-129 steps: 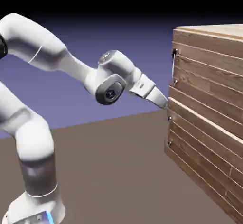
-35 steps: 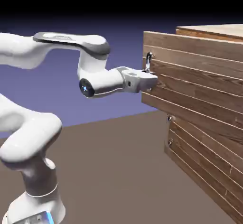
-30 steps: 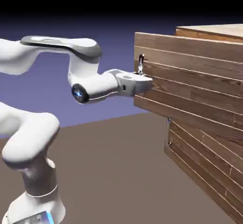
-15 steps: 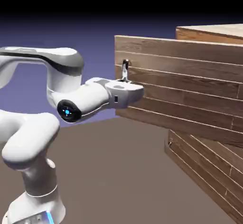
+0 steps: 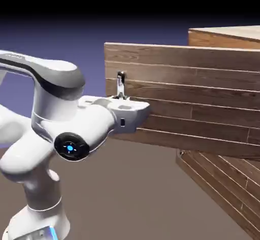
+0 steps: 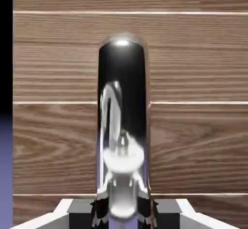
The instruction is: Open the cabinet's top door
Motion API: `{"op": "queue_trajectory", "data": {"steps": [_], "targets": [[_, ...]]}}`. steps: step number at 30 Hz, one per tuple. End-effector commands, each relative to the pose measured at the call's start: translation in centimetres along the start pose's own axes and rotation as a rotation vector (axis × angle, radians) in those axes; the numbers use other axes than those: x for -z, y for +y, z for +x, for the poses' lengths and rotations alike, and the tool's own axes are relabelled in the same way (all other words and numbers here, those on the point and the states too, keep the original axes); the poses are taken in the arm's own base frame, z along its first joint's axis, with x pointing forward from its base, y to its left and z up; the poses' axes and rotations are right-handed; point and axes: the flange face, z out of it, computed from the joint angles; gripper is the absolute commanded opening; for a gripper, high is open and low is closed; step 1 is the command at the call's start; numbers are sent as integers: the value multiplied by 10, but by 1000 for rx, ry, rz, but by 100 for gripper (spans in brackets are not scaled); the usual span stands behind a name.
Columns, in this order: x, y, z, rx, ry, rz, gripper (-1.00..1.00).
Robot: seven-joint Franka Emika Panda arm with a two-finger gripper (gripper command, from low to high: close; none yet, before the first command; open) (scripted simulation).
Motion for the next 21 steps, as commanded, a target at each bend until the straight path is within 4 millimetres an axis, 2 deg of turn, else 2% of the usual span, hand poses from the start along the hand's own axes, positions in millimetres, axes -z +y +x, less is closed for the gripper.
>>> {"op": "queue_trajectory", "data": {"steps": [1,7,12,16,21], "targets": [[10,2,2,0,-14,15,-100],[68,19,19,0,-105,106,-100],[109,35,35,0,-172,173,-100],[134,47,46,0,-215,216,-100],[155,57,57,0,-252,253,-100]]}}
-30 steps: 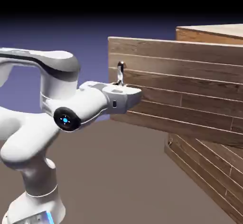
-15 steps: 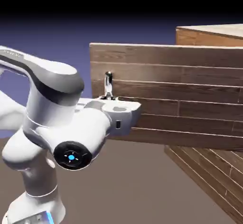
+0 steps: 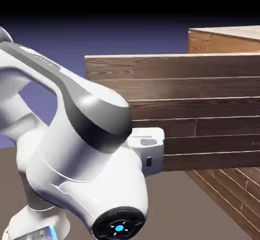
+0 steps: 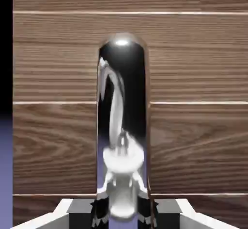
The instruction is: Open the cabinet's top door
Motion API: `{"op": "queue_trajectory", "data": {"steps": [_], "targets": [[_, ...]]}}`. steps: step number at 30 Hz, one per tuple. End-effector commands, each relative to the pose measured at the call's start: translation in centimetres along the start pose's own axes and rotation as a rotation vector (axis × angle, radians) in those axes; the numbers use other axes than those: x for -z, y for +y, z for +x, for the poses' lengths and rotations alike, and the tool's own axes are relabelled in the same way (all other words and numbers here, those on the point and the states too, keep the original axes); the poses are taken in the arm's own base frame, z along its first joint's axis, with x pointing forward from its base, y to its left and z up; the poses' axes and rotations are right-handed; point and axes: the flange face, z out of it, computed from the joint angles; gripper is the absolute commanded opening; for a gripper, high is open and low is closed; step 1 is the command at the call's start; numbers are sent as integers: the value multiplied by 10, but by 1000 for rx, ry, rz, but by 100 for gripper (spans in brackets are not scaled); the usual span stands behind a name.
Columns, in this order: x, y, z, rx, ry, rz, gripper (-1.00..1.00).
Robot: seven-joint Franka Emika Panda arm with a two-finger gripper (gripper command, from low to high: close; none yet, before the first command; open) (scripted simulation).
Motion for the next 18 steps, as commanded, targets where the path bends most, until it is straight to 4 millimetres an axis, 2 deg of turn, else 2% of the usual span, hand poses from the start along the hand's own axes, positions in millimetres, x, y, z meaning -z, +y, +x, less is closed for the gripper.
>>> {"op": "queue_trajectory", "data": {"steps": [1,10,18], "targets": [[4,1,1,0,-5,5,-100],[42,11,11,0,-64,64,-100],[90,27,27,-1,-140,140,-100]]}}
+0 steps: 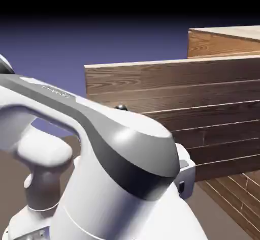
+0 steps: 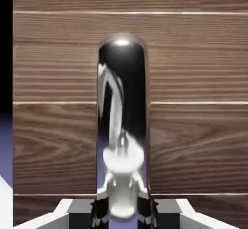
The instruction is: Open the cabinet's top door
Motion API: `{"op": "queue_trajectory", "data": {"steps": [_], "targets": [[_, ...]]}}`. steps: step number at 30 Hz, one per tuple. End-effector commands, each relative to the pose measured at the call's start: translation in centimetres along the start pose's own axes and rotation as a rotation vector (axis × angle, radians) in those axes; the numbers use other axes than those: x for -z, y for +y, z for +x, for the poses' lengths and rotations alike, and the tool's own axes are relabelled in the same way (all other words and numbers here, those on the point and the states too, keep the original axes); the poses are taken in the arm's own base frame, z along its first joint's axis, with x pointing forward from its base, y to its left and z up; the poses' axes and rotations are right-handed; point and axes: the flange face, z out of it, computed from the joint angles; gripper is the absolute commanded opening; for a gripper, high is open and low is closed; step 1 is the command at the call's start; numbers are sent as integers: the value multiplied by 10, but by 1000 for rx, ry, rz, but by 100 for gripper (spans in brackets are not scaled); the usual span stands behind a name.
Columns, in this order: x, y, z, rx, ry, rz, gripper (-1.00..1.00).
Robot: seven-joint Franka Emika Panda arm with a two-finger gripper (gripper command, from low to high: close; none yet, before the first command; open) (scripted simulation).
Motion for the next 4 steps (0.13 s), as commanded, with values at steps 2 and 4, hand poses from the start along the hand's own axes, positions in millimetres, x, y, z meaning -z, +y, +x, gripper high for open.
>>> {"op": "queue_trajectory", "data": {"steps": [2,4], "targets": [[13,3,3,0,-19,19,-100],[25,6,6,0,-38,38,-100]]}}
